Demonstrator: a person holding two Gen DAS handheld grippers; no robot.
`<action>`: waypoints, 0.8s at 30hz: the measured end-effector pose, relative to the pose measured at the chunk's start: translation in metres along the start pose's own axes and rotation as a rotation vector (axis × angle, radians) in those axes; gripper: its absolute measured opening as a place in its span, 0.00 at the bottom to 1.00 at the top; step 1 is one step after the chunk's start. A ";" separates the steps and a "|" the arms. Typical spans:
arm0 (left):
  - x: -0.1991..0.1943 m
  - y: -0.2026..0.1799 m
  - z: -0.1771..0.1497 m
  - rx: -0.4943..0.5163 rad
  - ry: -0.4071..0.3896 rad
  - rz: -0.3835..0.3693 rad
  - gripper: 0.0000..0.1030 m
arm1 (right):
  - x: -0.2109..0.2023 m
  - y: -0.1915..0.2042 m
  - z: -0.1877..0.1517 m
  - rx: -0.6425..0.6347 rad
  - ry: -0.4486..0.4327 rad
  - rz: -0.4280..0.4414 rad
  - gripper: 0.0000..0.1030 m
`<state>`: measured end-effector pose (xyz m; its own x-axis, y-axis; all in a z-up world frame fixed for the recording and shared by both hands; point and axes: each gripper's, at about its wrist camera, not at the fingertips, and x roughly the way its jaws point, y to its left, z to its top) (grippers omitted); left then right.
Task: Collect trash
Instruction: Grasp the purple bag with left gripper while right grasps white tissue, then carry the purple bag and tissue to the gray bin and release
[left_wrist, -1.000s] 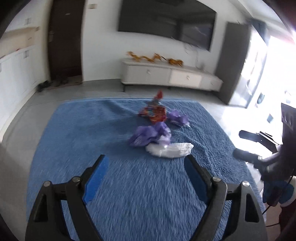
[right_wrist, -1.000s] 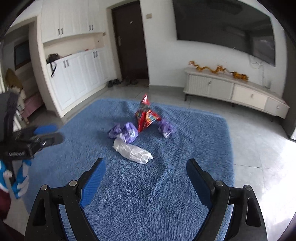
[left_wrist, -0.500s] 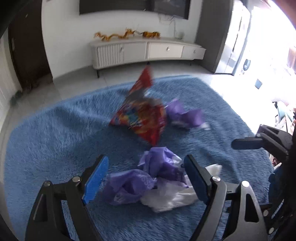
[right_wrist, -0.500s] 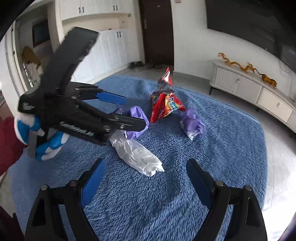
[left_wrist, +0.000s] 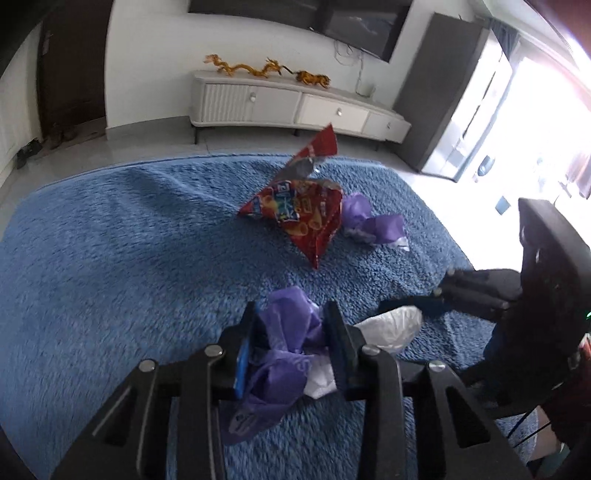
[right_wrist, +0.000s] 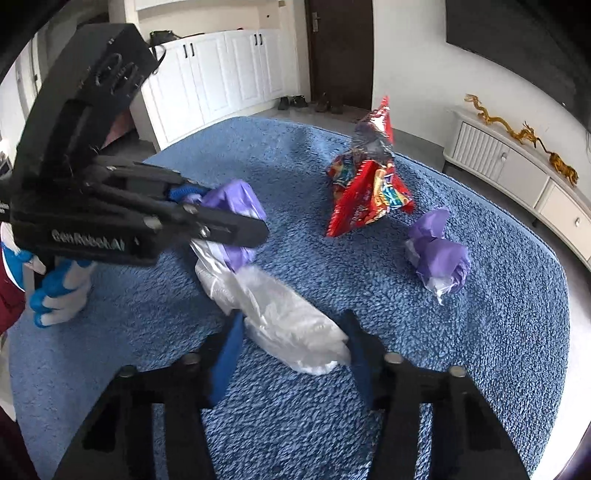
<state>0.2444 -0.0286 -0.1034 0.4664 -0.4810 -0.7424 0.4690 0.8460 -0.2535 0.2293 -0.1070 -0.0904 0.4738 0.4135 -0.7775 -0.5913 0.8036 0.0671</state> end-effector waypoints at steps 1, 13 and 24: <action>-0.009 0.000 -0.004 -0.009 -0.014 0.008 0.32 | -0.001 0.002 -0.002 -0.003 -0.001 0.000 0.28; -0.115 -0.012 -0.042 -0.076 -0.149 0.079 0.32 | -0.071 0.048 -0.046 0.045 -0.071 -0.008 0.13; -0.177 -0.043 -0.072 -0.082 -0.212 0.143 0.32 | -0.162 0.062 -0.084 0.133 -0.175 -0.094 0.13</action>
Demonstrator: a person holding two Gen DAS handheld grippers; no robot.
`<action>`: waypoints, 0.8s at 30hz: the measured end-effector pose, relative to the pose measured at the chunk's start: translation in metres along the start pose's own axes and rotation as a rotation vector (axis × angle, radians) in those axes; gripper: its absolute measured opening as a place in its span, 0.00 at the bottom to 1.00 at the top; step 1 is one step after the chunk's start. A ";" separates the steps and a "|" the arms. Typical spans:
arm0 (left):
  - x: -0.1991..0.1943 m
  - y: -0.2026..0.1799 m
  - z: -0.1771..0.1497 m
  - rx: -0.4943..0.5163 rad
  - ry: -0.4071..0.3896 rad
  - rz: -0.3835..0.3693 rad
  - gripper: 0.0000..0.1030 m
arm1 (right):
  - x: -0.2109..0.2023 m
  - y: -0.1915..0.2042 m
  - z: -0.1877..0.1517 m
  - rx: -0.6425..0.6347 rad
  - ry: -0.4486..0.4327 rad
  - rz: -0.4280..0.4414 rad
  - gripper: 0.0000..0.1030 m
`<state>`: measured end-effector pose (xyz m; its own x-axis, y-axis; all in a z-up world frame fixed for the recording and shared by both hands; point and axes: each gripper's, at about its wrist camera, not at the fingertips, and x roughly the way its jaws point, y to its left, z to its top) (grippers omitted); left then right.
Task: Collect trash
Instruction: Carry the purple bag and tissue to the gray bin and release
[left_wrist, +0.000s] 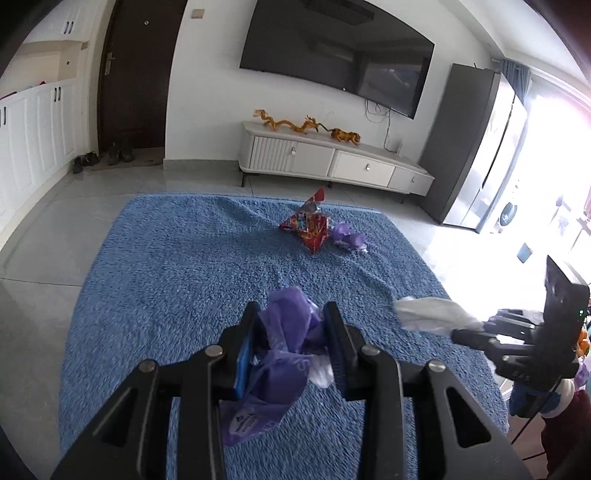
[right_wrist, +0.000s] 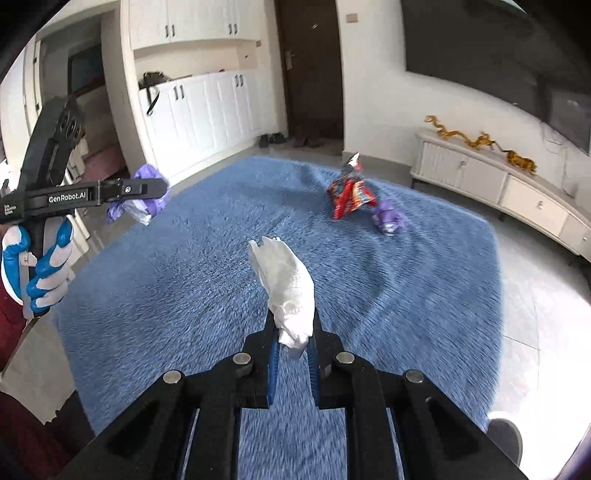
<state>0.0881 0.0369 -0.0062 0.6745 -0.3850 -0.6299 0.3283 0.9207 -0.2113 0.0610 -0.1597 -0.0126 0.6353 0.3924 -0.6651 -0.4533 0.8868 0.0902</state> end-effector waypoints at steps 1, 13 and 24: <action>-0.007 -0.004 0.000 0.000 -0.007 0.002 0.32 | -0.010 -0.001 -0.003 0.009 -0.010 -0.010 0.13; -0.027 -0.089 0.002 0.102 -0.027 -0.052 0.32 | -0.119 -0.055 -0.059 0.158 -0.137 -0.178 0.13; 0.060 -0.247 0.004 0.288 0.144 -0.208 0.32 | -0.151 -0.151 -0.156 0.373 -0.098 -0.368 0.13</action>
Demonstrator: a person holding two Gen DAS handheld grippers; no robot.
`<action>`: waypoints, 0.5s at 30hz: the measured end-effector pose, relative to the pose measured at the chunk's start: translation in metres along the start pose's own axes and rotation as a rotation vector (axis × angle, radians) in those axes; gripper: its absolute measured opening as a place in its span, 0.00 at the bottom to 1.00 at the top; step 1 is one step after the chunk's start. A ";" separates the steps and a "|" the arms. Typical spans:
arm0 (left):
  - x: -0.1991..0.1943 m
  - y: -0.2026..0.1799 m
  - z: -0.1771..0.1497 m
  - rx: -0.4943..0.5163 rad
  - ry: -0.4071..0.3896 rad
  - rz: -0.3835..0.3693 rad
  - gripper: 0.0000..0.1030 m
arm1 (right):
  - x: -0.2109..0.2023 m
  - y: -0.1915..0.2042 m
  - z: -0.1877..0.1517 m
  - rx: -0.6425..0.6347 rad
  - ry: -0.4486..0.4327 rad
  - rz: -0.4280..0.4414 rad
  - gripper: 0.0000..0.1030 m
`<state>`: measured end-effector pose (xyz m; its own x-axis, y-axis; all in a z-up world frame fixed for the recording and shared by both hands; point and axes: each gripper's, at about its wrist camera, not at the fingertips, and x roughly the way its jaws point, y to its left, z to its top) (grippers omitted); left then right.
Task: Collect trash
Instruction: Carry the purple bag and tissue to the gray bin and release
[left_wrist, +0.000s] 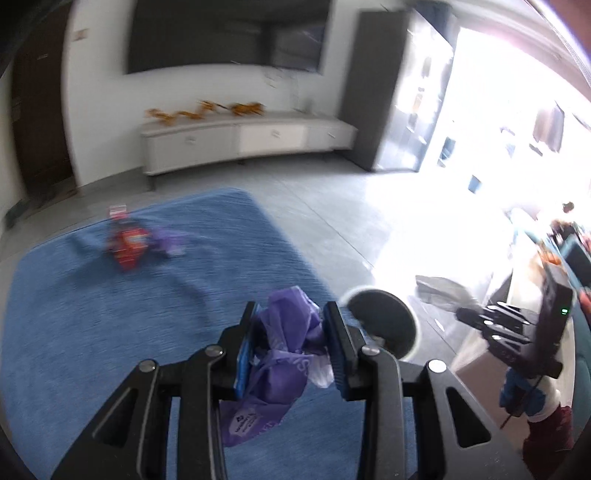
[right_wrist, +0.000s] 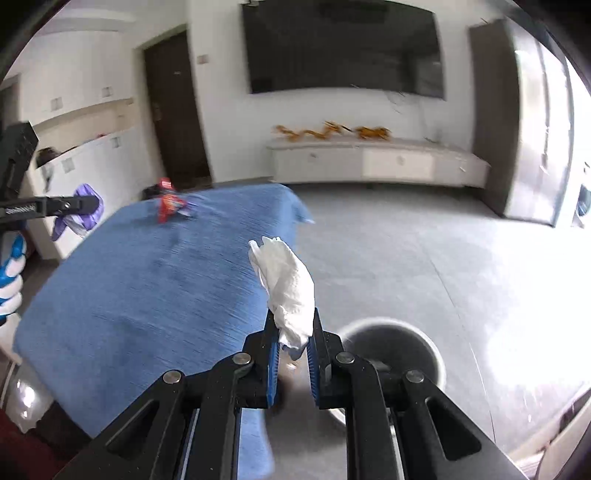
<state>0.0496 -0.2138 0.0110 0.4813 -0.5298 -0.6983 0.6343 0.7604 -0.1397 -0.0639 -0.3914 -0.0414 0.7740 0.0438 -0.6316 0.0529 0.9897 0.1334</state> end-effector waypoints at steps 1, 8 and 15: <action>0.017 -0.017 0.005 0.025 0.023 -0.021 0.32 | 0.006 -0.014 -0.007 0.031 0.015 -0.012 0.13; 0.126 -0.111 0.029 0.116 0.153 -0.105 0.34 | 0.052 -0.096 -0.051 0.220 0.126 -0.053 0.13; 0.234 -0.159 0.037 0.079 0.276 -0.146 0.44 | 0.094 -0.143 -0.063 0.313 0.186 -0.082 0.15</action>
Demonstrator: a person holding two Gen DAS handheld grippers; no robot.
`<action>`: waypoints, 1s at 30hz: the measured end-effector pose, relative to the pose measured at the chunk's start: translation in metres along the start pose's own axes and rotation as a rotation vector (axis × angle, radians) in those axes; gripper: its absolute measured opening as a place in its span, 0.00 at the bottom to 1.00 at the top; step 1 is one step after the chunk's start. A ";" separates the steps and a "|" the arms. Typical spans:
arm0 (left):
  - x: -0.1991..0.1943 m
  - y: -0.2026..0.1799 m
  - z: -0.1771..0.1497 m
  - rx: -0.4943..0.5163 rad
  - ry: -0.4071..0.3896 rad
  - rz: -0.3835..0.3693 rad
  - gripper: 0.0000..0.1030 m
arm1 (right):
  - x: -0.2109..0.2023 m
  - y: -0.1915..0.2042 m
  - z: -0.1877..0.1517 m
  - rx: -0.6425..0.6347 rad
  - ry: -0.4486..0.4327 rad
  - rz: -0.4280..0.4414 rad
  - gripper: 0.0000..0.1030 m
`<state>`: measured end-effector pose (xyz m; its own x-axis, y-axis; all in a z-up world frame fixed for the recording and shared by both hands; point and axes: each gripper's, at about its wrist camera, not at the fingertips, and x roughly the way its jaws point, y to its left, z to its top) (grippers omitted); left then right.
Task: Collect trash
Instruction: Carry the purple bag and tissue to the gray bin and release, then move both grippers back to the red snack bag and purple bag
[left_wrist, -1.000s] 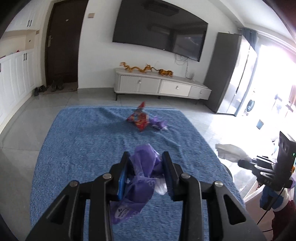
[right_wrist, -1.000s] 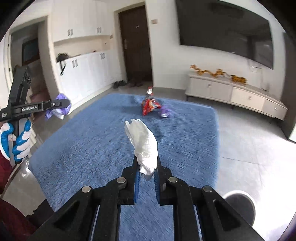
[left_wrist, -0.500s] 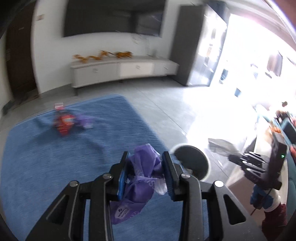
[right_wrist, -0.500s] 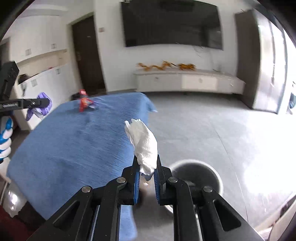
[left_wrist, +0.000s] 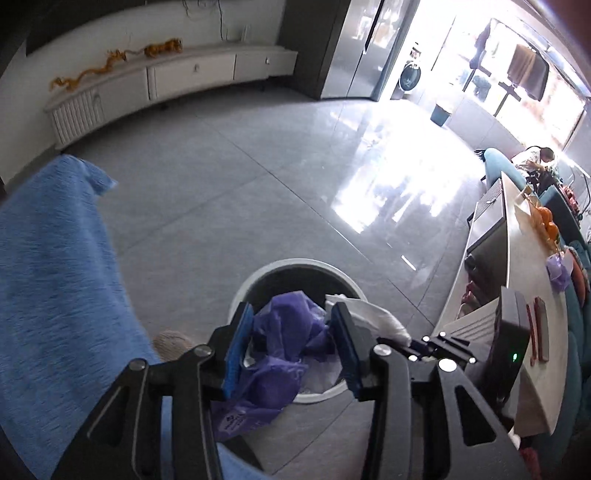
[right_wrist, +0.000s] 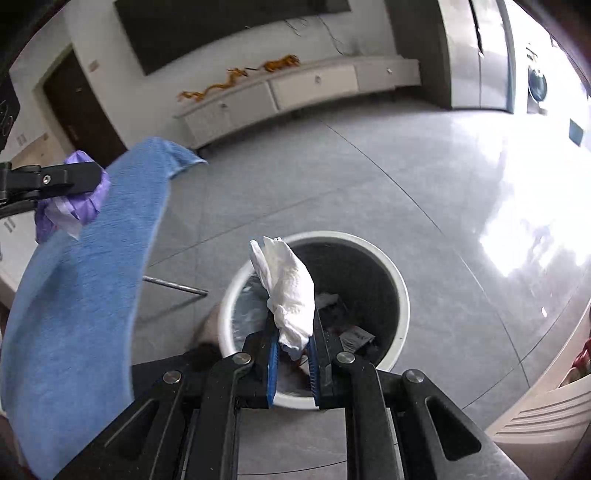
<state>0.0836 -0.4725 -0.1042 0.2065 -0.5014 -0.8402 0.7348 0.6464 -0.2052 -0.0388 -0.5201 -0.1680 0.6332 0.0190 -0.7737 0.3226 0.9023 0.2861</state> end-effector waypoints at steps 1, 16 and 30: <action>0.010 -0.001 0.004 -0.005 0.008 0.002 0.50 | 0.004 -0.003 0.002 0.013 0.001 -0.007 0.15; -0.005 0.013 0.002 -0.070 -0.093 0.084 0.55 | -0.012 -0.015 0.002 0.087 -0.028 -0.058 0.64; -0.167 0.029 -0.068 -0.030 -0.379 0.317 0.56 | -0.140 0.063 0.019 -0.023 -0.301 -0.033 0.75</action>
<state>0.0268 -0.3307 -0.0043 0.6414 -0.4478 -0.6229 0.5801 0.8145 0.0118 -0.0937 -0.4736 -0.0314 0.8037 -0.1356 -0.5794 0.3324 0.9099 0.2480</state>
